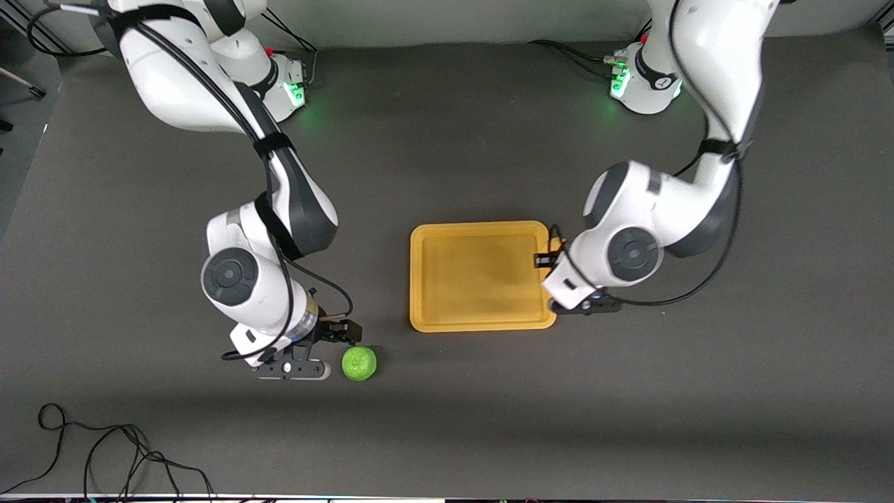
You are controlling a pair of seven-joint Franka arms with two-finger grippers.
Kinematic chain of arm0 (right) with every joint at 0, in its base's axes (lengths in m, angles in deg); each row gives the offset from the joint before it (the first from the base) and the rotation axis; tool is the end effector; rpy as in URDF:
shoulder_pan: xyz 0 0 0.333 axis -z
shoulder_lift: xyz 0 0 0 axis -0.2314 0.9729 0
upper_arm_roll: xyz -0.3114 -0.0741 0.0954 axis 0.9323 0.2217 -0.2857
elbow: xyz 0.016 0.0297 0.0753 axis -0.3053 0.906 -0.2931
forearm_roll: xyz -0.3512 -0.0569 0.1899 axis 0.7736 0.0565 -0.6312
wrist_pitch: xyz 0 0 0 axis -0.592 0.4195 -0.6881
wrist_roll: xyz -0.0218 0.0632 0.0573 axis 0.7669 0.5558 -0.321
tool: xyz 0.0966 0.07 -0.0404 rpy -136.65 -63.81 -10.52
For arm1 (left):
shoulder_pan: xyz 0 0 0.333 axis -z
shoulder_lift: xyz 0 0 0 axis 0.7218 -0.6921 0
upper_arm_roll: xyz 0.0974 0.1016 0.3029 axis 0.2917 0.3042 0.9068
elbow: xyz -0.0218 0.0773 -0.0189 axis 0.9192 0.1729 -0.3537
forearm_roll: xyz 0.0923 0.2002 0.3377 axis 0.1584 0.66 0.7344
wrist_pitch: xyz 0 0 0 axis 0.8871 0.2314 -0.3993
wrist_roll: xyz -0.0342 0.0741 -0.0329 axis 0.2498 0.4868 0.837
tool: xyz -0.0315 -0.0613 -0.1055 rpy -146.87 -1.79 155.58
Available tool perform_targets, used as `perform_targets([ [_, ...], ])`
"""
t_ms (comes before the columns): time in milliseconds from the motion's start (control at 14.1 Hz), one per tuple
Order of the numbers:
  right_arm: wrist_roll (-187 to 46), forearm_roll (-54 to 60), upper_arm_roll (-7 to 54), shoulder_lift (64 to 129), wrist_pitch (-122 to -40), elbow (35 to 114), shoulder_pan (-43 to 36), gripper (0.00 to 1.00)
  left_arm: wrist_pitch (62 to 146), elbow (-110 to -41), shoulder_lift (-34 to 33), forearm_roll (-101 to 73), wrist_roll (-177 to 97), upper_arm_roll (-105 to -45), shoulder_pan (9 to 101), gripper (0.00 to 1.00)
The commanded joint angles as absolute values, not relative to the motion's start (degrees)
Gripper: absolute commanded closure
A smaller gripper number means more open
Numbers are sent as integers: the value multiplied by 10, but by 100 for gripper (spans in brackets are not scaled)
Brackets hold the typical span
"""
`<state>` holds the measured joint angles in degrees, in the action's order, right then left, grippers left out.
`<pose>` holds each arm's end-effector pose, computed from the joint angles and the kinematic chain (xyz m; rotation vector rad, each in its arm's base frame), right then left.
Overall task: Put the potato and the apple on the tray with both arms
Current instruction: 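Grasp the potato with the left gripper while the right gripper grasps the apple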
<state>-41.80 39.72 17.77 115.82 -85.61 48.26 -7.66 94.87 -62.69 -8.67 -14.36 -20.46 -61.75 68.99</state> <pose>0.7263 0.2805 0.3171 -3.0950 0.0718 -0.1242 0.6126 -0.3276 0.2978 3.0281 0.0777 -0.4409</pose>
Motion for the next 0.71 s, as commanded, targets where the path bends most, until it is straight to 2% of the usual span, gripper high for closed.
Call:
perform_targets([
  [0,-410,406,179,1191,-896,476,-78,0,980,-574,-140,-143,-173,-610,705,100],
  [213,-410,406,179,1227,-939,476,-78,0,1032,-574,-163,-142,-169,-610,723,100],
  [426,-408,406,179,1257,-975,474,-79,0,1024,-590,-167,-112,-169,-607,736,97],
  [638,-408,406,179,1273,-998,473,-86,0,1035,-589,-168,-100,-168,-603,735,87],
])
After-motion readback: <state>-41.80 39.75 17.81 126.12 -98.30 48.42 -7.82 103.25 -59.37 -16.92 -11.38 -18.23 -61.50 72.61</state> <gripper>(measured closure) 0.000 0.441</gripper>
